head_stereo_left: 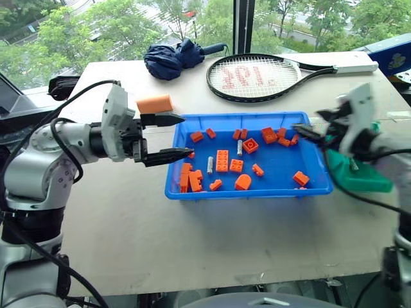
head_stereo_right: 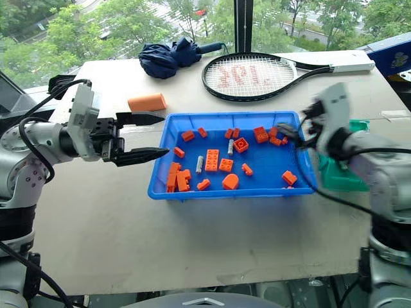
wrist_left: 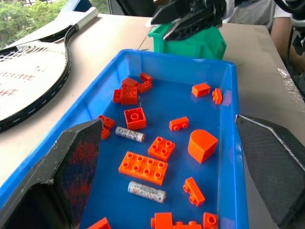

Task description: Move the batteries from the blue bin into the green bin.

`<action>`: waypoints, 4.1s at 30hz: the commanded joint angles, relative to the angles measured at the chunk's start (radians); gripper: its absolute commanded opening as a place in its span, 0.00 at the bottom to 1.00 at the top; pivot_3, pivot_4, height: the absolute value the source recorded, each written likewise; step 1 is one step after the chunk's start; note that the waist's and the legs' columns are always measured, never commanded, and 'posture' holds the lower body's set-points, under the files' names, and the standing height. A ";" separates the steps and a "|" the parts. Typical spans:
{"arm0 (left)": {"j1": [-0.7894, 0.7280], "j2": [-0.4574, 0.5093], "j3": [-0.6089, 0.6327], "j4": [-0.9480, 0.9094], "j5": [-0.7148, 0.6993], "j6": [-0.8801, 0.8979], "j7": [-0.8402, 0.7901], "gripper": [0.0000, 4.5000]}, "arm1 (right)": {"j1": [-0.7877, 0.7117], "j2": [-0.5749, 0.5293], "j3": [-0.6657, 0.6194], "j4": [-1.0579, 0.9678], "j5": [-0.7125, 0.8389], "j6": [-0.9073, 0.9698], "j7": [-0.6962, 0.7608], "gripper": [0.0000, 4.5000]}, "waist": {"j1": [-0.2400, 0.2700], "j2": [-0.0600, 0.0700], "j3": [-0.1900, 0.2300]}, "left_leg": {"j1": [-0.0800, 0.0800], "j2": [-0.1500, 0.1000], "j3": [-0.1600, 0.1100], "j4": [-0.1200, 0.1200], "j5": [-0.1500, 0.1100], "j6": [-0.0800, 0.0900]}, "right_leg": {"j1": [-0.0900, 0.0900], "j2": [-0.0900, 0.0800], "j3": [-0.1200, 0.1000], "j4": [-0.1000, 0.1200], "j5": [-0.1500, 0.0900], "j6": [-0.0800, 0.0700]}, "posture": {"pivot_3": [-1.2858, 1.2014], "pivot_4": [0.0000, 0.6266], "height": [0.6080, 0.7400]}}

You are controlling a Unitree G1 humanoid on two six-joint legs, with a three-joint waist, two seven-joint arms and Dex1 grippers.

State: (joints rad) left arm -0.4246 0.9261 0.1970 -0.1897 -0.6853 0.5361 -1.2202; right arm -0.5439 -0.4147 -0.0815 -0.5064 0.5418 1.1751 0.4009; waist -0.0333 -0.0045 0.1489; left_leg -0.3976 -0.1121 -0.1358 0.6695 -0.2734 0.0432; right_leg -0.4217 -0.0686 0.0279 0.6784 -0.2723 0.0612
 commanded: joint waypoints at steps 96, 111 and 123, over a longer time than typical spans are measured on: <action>-0.202 -0.028 -0.177 0.078 0.187 -0.110 -0.112 1.00 | 0.374 -0.418 -0.405 -0.030 -0.017 -0.271 0.287 0.99 | 0.018 -0.001 -0.001 | 0.002 -0.001 0.002 0.001 0.000 0.000 | 0.001 -0.001 0.001 0.002 0.000 0.000 | 0.52 0.24 1.00; 0.186 0.118 0.113 -0.021 0.124 -0.105 -0.124 1.00 | -0.123 -0.101 0.340 0.310 -0.166 -0.551 0.442 0.99 | -0.004 -0.001 0.000 | 0.000 -0.001 0.000 0.001 0.000 0.000 | 0.000 -0.001 0.000 0.001 0.000 0.000 | 0.52 0.24 1.00; 0.389 0.106 0.275 -0.160 0.090 -0.047 -0.024 1.00 | -0.337 0.130 0.530 0.673 -0.352 -0.608 0.511 0.99 | -0.007 -0.001 0.000 | 0.000 -0.001 -0.001 0.000 0.000 0.000 | -0.002 -0.001 -0.002 0.000 0.000 0.000 | 0.52 0.24 1.00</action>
State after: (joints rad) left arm -0.0398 1.0276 0.4297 -0.3151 -0.5743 0.4853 -1.2585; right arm -0.8501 -0.3053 0.4490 0.2049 0.1991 0.5483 0.9148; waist -0.0399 -0.0055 0.1487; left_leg -0.3976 -0.1135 -0.1371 0.6694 -0.2730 0.0427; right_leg -0.4235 -0.0691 0.0259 0.6792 -0.2723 0.0612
